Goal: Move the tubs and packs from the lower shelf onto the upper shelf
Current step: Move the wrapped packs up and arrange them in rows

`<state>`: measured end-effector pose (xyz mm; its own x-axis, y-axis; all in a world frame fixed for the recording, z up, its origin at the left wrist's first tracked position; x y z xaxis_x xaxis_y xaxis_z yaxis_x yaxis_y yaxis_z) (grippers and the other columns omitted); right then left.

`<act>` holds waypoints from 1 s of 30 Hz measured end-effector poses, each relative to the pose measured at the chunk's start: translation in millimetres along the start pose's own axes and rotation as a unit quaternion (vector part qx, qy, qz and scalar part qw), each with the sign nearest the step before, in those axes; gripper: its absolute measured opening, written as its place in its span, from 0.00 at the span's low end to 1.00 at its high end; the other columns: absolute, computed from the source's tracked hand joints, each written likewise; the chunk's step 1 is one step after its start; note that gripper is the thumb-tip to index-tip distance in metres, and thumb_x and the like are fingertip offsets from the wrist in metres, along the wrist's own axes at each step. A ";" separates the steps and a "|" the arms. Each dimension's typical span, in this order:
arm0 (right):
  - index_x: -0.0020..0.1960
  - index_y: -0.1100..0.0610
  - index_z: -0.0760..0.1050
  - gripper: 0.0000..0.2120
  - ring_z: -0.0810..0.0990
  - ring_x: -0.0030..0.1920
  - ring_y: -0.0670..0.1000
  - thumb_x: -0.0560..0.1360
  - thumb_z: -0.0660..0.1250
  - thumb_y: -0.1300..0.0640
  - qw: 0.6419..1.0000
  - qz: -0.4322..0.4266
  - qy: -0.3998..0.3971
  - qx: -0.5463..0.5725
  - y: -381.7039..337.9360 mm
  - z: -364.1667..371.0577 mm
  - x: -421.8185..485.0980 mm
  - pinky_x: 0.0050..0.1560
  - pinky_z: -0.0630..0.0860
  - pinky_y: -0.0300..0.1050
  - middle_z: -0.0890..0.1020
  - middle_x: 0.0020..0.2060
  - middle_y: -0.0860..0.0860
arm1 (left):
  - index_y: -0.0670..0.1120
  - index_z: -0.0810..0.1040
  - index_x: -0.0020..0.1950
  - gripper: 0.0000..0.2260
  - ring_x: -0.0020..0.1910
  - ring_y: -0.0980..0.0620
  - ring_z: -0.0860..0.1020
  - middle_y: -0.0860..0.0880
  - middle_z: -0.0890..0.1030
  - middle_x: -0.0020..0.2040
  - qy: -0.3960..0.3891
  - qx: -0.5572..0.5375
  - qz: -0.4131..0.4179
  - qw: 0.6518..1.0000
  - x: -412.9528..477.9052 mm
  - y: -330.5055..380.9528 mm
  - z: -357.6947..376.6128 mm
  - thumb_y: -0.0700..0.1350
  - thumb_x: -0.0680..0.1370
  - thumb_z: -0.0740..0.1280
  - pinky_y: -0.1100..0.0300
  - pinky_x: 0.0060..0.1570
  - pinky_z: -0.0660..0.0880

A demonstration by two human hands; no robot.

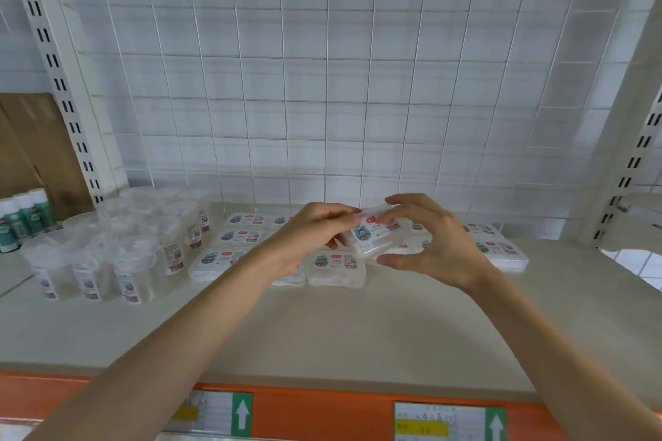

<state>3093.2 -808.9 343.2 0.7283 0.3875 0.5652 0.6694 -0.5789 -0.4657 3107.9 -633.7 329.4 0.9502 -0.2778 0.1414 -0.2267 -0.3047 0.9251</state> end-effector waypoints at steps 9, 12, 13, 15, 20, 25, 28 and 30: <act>0.52 0.38 0.74 0.22 0.77 0.52 0.41 0.62 0.80 0.43 1.000 0.019 0.011 -0.019 -1.8 -4.3 -1.1 0.49 0.69 0.28 0.78 0.50 0.38 | 0.55 0.81 0.54 0.12 0.58 0.60 0.77 0.58 0.81 0.56 -0.001 0.057 0.016 0.998 -4.8 4.9 3.1 0.56 0.83 0.59 0.63 0.56 0.72; 0.55 0.41 0.73 0.24 0.76 0.51 0.37 0.63 0.79 0.41 0.997 0.060 0.014 -0.039 10.3 -11.7 -6.8 0.46 0.70 0.28 0.77 0.50 0.38 | 0.53 0.79 0.58 0.13 0.59 0.59 0.76 0.58 0.80 0.57 0.016 0.078 0.024 0.997 -3.6 3.0 1.9 0.55 0.83 0.58 0.62 0.58 0.72; 0.56 0.41 0.73 0.26 0.76 0.50 0.36 0.63 0.78 0.39 0.996 0.072 0.012 -0.046 15.0 -13.9 -11.6 0.45 0.70 0.29 0.77 0.50 0.37 | 0.52 0.79 0.60 0.12 0.59 0.59 0.76 0.58 0.80 0.58 0.021 0.099 0.028 0.994 -5.1 4.7 1.8 0.54 0.83 0.59 0.67 0.54 0.71; 0.56 0.40 0.72 0.27 0.76 0.50 0.35 0.62 0.76 0.35 0.994 0.083 -0.003 -0.074 23.0 -15.5 -21.4 0.47 0.72 0.33 0.77 0.50 0.36 | 0.52 0.78 0.62 0.12 0.62 0.60 0.75 0.57 0.78 0.62 0.031 0.181 0.048 0.982 -9.5 11.8 1.9 0.52 0.83 0.60 0.74 0.48 0.68; 0.53 0.40 0.75 0.26 0.73 0.49 0.33 0.60 0.71 0.28 0.983 0.075 -0.047 -0.158 27.9 -10.4 -33.2 0.44 0.69 0.35 0.76 0.48 0.35 | 0.50 0.69 0.73 0.20 0.72 0.53 0.65 0.53 0.69 0.73 -0.002 0.474 0.091 0.876 -37.4 14.5 15.1 0.54 0.83 0.58 0.57 0.70 0.59; 0.55 0.41 0.76 0.26 0.73 0.47 0.36 0.63 0.70 0.29 0.977 0.052 -0.072 -0.195 23.8 -2.0 -35.6 0.44 0.69 0.33 0.76 0.49 0.35 | 0.51 0.57 0.78 0.28 0.78 0.50 0.51 0.50 0.54 0.79 -0.045 0.514 0.023 0.857 -58.7 -23.2 23.3 0.59 0.81 0.58 0.52 0.76 0.48; 0.56 0.42 0.76 0.26 0.74 0.51 0.40 0.64 0.71 0.30 0.974 0.056 -0.077 -0.207 24.6 1.3 -36.0 0.49 0.71 0.38 0.75 0.50 0.36 | 0.50 0.54 0.79 0.30 0.78 0.51 0.53 0.51 0.56 0.78 -0.046 0.523 0.036 0.851 -57.8 -27.9 26.9 0.59 0.81 0.58 0.51 0.76 0.50; 0.57 0.43 0.76 0.25 0.74 0.54 0.41 0.65 0.71 0.32 0.972 0.056 -0.077 -0.214 25.2 3.6 -36.7 0.51 0.67 0.36 0.76 0.52 0.36 | 0.50 0.54 0.79 0.30 0.77 0.50 0.54 0.50 0.57 0.78 -0.043 0.532 0.044 0.844 -56.2 -28.2 27.2 0.60 0.81 0.57 0.51 0.76 0.52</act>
<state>3083.9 -835.1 308.2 0.8288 0.3880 0.4033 0.4859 -0.8564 -0.1747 3055.1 -634.2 285.8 0.9110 -0.3930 0.1253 -0.4027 -0.9131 0.0643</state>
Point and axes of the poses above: each hand's wrist, its own x-axis towards the middle knuckle, its own z-axis out of the palm, y = z × x, the point moved 7 cm from there along x, towards the middle knuckle
